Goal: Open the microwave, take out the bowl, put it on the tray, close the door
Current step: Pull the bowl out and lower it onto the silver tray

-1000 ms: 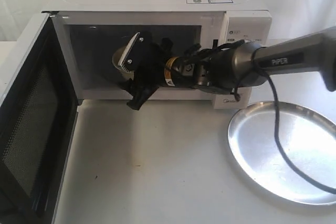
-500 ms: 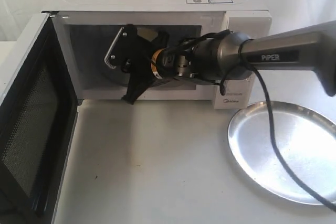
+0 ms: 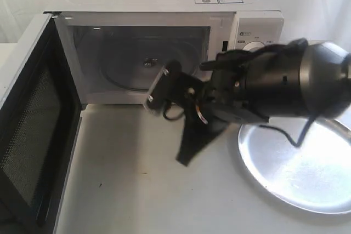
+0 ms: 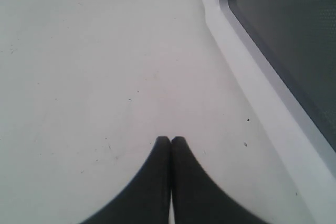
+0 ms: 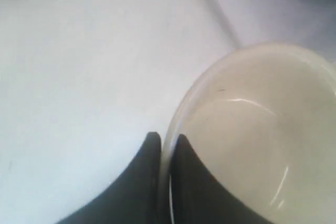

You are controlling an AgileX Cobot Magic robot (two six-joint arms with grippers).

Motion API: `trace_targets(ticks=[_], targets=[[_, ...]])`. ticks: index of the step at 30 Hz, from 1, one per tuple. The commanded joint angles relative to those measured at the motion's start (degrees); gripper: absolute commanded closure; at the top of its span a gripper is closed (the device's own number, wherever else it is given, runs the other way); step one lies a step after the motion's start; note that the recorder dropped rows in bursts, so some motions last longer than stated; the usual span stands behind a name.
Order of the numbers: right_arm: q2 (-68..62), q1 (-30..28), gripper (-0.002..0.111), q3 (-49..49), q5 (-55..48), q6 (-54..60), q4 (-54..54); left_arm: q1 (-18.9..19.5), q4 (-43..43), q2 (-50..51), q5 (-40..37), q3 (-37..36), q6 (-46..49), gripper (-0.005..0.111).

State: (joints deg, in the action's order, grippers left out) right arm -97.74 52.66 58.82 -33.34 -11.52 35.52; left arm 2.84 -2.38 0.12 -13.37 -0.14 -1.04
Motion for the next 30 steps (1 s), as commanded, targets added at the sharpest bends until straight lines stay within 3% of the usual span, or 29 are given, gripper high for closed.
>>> trace_targets(ticks=[1,7,15,25,30], targets=[[4.4,-0.2,0.108,-8.8,-7.4,3.7,-6.9,-0.3,0.4,-0.1,0.1,0.1,-0.2,0.107],[11.1,-0.1,0.108,-17.2,-5.0,-5.3,-0.9,-0.3,0.4,-0.1,0.1,0.1,-0.2,0.107],[12.7,-0.2,0.108,-20.0,-4.7,-33.2,25.0,-0.3,0.4,-0.1,0.1,0.1,-0.2,0.107],[2.4,-2.0,0.107,-20.3,-4.0,-35.3,32.2,-0.3,0.4,-0.1,0.1,0.1,-0.2,0.107],[1.1,-2.7,0.092,-20.2,-8.6,-45.4,36.4,-0.3,0.4,-0.1,0.1,0.1,-0.2,0.107]])
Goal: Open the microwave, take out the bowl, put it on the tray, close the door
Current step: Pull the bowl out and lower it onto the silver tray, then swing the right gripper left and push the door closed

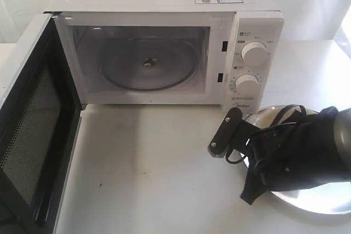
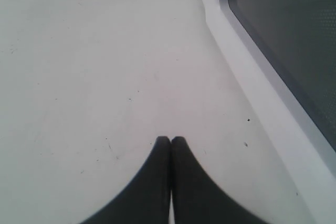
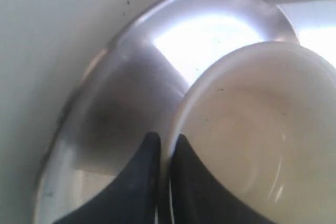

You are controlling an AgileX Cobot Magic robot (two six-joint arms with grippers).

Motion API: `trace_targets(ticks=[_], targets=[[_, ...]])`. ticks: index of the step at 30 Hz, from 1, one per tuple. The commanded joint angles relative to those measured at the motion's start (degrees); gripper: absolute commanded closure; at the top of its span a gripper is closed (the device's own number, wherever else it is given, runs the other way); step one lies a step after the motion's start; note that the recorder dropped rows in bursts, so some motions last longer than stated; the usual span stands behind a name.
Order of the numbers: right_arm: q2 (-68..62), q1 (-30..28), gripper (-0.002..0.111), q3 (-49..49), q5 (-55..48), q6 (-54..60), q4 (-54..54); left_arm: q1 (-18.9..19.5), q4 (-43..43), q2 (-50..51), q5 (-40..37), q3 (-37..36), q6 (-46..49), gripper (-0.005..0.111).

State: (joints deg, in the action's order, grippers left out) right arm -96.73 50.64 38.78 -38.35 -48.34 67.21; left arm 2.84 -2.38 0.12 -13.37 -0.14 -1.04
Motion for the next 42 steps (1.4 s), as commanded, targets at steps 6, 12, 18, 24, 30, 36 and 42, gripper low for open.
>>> trace_targets(ticks=[6,12,18,24,30,36,42], targets=[[2.4,-0.7,0.055,-0.2,-1.1,-15.1,8.2,-0.3,0.4,-0.1,0.1,0.1,-0.2,0.107],[6.8,0.9,0.052,0.2,8.0,-15.8,7.8,-0.3,0.4,-0.1,0.1,0.1,-0.2,0.107],[12.3,4.6,0.101,7.5,42.1,-16.3,10.8,-0.3,0.4,-0.1,0.1,0.1,-0.2,0.107],[7.0,8.4,0.108,27.6,38.3,-15.9,10.9,-0.3,0.4,-0.1,0.1,0.1,-0.2,0.107],[-4.4,13.7,0.108,49.0,46.1,-6.5,10.7,-0.3,0.4,-0.1,0.1,0.1,-0.2,0.107],[-16.7,20.7,0.108,63.0,42.3,13.2,10.8,-0.3,0.4,-0.1,0.1,0.1,-0.2,0.107],[-21.1,25.2,0.108,65.3,21.3,31.7,12.4,-0.3,0.4,-0.1,0.1,0.1,-0.2,0.107]])
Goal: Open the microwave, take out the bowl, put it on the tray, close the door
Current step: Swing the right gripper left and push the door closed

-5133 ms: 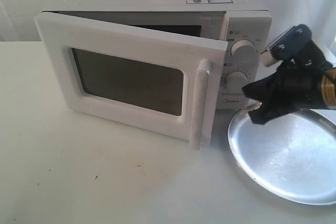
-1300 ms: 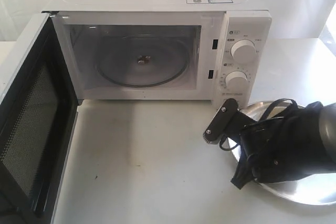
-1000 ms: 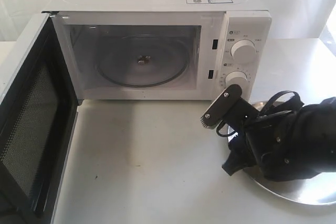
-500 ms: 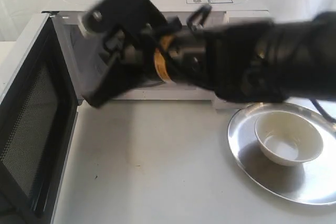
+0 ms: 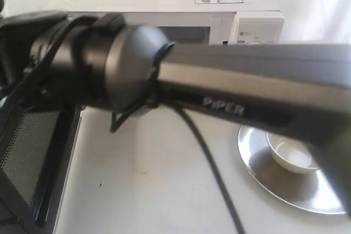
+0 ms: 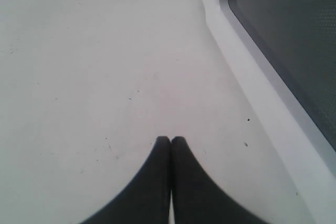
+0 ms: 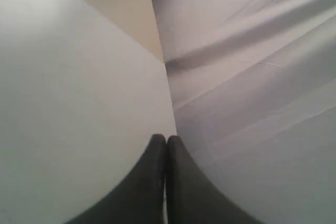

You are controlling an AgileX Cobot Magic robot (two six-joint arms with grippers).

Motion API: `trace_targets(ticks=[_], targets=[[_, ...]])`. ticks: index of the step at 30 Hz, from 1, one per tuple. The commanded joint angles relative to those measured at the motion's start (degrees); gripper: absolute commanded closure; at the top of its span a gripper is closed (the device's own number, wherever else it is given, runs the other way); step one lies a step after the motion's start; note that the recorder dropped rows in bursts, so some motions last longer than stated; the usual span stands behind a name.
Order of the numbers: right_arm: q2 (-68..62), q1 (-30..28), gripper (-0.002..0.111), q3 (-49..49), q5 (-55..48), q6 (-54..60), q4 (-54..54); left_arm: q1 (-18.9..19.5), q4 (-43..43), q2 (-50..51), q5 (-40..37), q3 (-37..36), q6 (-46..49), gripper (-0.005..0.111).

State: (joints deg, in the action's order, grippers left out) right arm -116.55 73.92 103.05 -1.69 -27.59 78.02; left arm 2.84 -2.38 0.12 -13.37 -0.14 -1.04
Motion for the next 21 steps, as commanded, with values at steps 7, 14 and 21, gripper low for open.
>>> trace_targets(ticks=[7,14,21], targets=[[-1.0,-2.3,0.108,0.8,-65.2,1.2,21.9,-0.3,0.4,-0.1,0.1,0.1,-0.2,0.107],[0.4,-11.8,0.108,0.7,-59.8,0.4,9.1,-0.3,0.4,-0.1,0.1,0.1,-0.2,0.107],[2.4,-21.5,0.108,0.3,-59.2,-5.2,2.8,-0.3,0.4,-0.1,0.1,0.1,-0.2,0.107]])
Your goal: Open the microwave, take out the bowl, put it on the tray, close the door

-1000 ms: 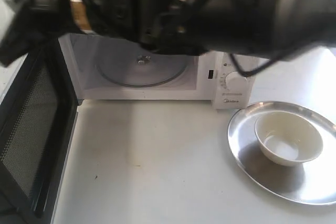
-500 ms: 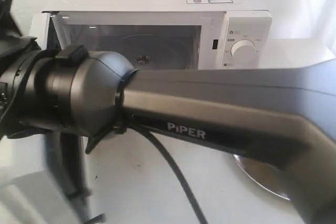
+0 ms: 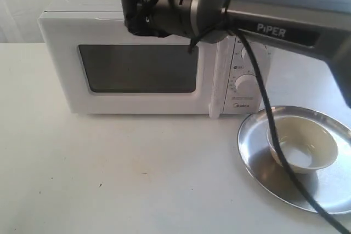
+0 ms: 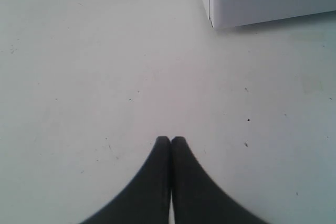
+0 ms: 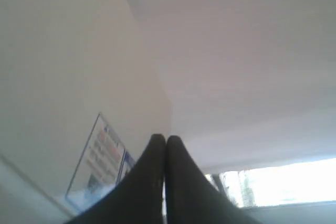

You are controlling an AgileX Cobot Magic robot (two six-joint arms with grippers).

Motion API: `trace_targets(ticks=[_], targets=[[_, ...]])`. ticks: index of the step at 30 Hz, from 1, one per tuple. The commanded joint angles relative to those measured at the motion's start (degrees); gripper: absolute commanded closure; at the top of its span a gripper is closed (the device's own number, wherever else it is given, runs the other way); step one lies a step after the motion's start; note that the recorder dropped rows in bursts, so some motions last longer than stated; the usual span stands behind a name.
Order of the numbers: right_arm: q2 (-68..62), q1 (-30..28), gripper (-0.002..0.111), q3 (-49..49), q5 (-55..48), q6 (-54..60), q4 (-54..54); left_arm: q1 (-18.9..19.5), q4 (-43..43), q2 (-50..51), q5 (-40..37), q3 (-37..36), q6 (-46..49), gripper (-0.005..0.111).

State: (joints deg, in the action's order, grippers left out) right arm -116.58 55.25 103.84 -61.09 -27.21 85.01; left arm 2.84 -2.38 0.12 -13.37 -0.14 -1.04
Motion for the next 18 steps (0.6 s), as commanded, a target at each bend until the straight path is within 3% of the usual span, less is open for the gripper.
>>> trace_targets(ticks=[1,8,12,18], targets=[[5.2,-3.7,0.108,-2.4,2.8,-12.7,-5.4,-0.3,0.4,-0.1,0.1,0.1,-0.2,0.107],[28.3,-4.0,0.108,-28.5,24.0,-34.1,6.3,-0.3,0.4,-0.1,0.1,0.1,-0.2,0.107],[38.5,-4.0,0.108,-48.1,23.8,-49.7,11.2,-0.3,0.4,-0.1,0.1,0.1,-0.2,0.107],[48.3,-3.9,0.108,-64.1,26.8,-65.5,14.9,-0.3,0.4,-0.1,0.1,0.1,-0.2,0.107]])
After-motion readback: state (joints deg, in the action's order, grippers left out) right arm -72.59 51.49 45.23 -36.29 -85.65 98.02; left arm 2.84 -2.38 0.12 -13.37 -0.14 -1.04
